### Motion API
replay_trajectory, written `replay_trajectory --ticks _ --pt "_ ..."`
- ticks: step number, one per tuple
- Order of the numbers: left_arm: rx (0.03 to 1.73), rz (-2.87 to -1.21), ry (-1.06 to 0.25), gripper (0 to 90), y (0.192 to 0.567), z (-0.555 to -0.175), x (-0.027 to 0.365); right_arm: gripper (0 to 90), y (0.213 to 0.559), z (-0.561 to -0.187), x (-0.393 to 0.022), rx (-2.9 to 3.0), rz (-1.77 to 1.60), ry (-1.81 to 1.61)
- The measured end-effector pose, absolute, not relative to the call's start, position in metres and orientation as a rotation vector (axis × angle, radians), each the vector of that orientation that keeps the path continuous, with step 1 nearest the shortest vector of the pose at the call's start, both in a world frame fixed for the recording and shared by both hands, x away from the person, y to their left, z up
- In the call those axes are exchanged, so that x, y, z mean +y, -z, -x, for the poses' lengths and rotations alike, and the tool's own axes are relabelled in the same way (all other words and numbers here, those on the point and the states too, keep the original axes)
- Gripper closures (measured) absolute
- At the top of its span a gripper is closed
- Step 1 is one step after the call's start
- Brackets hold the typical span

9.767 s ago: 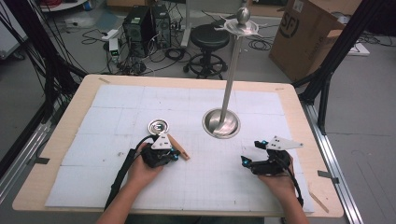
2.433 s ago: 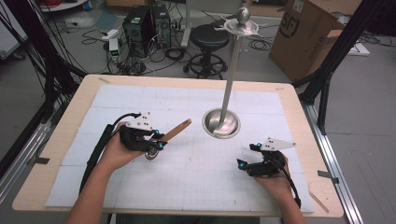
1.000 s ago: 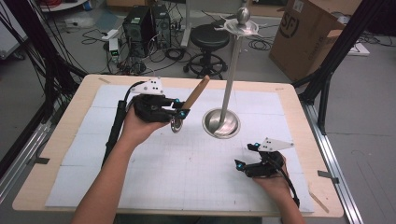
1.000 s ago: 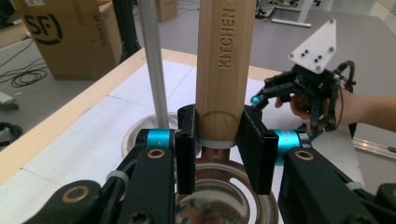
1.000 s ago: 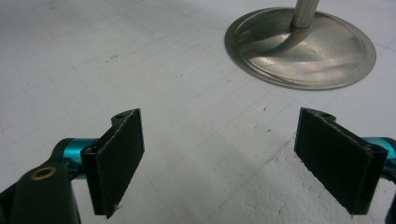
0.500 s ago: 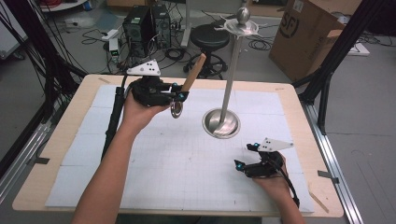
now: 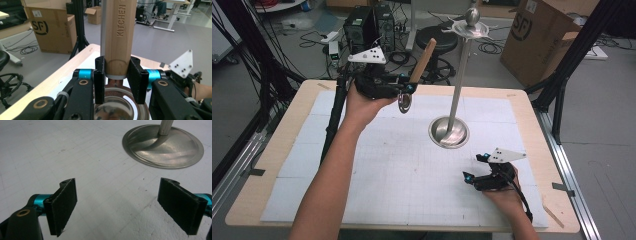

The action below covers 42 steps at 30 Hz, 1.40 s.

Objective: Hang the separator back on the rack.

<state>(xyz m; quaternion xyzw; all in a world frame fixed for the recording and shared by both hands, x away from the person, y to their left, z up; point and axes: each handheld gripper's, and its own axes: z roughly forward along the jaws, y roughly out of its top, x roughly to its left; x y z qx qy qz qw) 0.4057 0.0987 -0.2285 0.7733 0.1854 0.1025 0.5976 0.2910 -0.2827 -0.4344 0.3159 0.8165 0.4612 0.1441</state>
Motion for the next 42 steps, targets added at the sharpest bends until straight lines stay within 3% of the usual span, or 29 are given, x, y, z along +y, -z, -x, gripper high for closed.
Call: replay_trajectory --ticks 12,42 --pt "0.414 -1.850 -0.250 69.1 0.208 -0.423 0.091 15.1 0.434 -0.291 -0.285 2.349 -0.915 -1.337" --pt "0.440 -1.886 -0.239 69.0 0.207 -0.436 0.068 15.1 0.434 -0.289 -0.286 2.353 -0.920 -1.333"
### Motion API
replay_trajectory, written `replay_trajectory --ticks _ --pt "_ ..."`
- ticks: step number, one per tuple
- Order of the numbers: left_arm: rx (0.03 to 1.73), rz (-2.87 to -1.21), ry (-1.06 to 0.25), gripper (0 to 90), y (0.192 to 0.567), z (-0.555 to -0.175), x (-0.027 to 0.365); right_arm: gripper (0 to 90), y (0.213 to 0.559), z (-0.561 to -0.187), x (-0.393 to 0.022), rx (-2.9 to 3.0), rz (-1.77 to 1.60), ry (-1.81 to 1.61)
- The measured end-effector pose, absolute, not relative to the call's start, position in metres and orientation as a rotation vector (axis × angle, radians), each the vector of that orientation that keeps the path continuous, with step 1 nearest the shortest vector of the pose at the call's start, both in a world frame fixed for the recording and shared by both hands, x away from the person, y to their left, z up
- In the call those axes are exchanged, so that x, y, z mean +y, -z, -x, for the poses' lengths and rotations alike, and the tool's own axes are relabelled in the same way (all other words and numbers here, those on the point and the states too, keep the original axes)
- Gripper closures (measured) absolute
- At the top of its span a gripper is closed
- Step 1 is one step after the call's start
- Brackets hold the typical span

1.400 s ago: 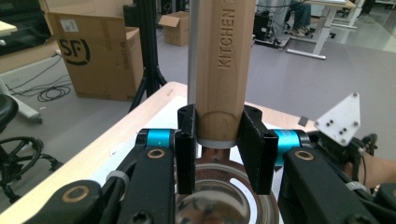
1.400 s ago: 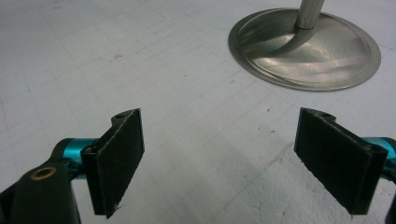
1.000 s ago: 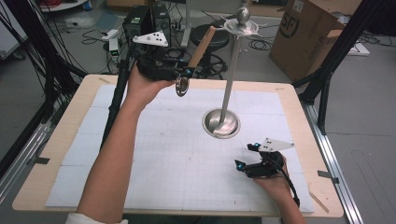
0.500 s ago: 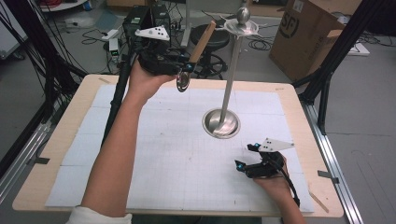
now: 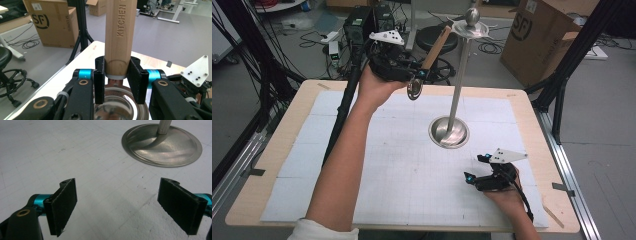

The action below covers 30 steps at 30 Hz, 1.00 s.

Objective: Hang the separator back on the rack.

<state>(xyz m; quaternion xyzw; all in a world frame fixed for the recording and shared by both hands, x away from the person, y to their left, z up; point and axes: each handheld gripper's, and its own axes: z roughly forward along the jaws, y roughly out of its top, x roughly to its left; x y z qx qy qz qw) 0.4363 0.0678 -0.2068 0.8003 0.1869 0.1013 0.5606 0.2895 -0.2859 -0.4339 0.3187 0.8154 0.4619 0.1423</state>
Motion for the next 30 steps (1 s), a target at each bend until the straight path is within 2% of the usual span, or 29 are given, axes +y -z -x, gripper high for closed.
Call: replay_trajectory --ticks 30 --pt "0.455 -1.946 -0.245 68.6 0.208 -0.441 0.054 15.1 0.434 -0.289 -0.286 2.354 -0.910 -1.336"
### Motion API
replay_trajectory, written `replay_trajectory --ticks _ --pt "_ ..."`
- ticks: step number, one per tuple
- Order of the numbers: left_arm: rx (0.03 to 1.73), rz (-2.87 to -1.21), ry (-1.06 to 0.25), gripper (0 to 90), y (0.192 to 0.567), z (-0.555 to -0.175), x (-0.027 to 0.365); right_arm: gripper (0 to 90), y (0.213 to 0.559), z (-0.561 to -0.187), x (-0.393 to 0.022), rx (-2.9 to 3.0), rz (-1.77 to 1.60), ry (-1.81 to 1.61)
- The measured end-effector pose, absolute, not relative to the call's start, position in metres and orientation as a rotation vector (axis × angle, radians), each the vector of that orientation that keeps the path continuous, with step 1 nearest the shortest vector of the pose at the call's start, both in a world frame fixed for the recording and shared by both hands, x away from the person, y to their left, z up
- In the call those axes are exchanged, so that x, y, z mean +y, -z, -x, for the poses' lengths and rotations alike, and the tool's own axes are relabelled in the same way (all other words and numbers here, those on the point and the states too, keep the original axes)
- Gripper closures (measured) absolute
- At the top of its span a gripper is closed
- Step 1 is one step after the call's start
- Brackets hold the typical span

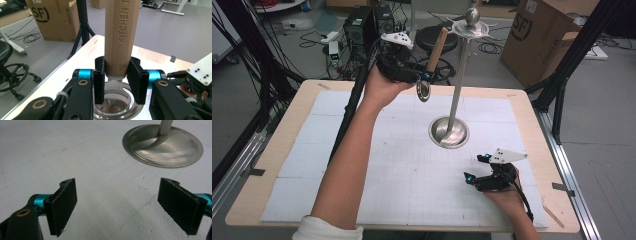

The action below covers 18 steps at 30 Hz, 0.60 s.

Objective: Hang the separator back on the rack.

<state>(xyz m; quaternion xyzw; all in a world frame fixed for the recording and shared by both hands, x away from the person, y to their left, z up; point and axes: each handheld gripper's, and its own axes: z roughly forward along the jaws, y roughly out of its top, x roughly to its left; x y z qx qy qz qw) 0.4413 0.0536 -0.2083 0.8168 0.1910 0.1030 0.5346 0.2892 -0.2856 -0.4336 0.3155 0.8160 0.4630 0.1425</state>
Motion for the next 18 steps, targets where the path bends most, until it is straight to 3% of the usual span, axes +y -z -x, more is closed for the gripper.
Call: replay_trajectory --ticks 12,18 --pt "0.448 -1.960 -0.239 68.2 0.209 -0.444 0.041 15.1 0.434 -0.289 -0.286 2.355 -0.910 -1.340" --pt "0.419 -1.926 -0.243 59.9 0.204 -0.442 0.041 15.1 0.433 -0.289 -0.286 2.353 -0.909 -1.345"
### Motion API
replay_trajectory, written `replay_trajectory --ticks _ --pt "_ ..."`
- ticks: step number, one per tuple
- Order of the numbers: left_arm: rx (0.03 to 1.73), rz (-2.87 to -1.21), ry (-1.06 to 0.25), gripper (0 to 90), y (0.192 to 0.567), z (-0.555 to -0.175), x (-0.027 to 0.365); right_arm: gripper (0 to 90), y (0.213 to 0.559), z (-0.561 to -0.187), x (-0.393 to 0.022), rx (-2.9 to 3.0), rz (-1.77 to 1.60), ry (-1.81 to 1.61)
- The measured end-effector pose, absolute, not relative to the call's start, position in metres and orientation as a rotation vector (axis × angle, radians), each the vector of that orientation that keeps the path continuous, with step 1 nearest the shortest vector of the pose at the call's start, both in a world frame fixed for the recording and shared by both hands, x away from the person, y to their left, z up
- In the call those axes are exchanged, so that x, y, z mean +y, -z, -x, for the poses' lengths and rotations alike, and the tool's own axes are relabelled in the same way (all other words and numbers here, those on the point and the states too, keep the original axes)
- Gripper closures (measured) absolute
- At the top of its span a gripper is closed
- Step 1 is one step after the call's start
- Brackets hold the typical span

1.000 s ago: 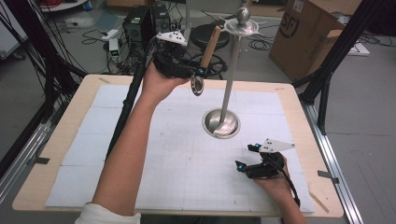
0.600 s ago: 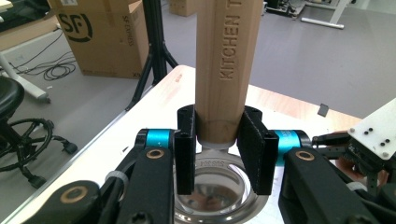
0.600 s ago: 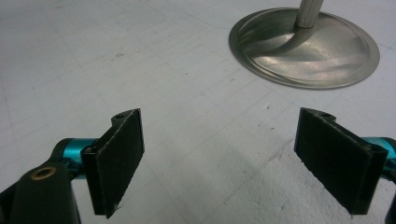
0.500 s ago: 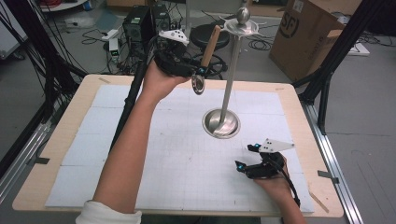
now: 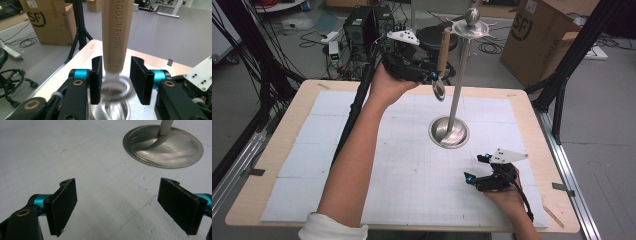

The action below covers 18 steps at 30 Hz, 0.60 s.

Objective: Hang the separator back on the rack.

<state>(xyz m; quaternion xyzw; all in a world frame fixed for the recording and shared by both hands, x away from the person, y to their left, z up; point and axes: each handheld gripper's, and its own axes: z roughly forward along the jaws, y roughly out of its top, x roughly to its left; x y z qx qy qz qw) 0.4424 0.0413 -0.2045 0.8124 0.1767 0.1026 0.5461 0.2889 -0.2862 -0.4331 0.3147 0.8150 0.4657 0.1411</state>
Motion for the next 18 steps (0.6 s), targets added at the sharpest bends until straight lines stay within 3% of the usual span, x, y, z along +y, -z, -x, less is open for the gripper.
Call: replay_trajectory --ticks 18 --pt "0.436 -2.000 -0.241 39.6 0.207 -0.432 0.053 15.1 0.433 -0.288 -0.285 2.357 -0.902 -1.336"
